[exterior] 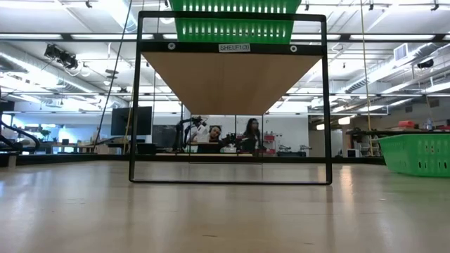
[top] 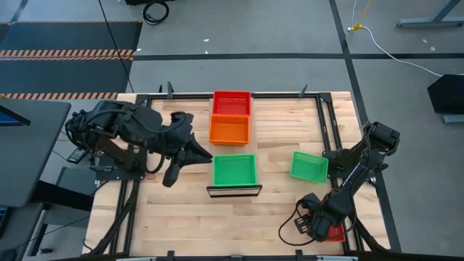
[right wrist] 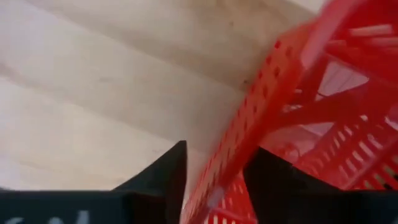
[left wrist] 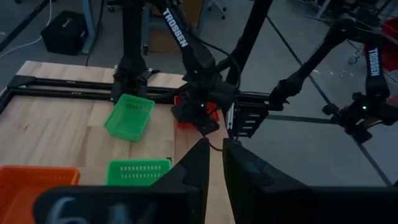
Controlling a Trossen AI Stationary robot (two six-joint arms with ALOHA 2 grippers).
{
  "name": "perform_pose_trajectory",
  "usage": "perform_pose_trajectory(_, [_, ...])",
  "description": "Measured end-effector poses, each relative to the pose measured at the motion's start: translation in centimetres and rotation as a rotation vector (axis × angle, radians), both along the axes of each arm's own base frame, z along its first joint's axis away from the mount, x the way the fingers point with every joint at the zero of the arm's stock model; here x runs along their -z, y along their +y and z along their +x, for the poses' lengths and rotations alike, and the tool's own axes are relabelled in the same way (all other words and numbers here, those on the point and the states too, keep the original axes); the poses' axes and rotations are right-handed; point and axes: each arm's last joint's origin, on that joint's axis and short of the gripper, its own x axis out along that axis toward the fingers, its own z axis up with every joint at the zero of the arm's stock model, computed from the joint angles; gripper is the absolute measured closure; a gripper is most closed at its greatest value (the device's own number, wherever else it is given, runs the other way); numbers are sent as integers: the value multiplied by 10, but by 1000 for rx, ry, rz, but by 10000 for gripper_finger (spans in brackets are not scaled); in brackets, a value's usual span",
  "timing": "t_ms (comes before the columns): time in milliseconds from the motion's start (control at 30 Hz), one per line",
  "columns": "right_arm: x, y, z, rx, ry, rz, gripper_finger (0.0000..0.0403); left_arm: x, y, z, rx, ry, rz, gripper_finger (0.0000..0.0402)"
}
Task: Stack baskets on shelf by color
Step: Stack the red basket on top of the red baskets on the shelf
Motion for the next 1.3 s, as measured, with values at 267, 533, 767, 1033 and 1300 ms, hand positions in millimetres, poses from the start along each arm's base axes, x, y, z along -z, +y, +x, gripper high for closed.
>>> perform_pose_trajectory(267, [5, -1, -1, -14, -11, 16, 364, 0, -4, -1, -11, -5, 18, 352])
perform_pose_trajectory(533, [-21, 14, 11, -72, -83, 38, 392, -11, 11, -26, -61, -53, 156, 352])
perform_pose_trajectory(767, [-72, 26, 28, -97, -167, 13, 397, -19, 31, -49, -102, -78, 203, 352])
perform_pose_trajectory(1033, [-161, -20, 60, -178, -130, -231, 400, -15, 46, -64, -134, -68, 266, 364])
perform_pose_trajectory(1300, [-233, -92, 89, -203, -247, -320, 400, -5, 61, -88, -162, -56, 303, 385])
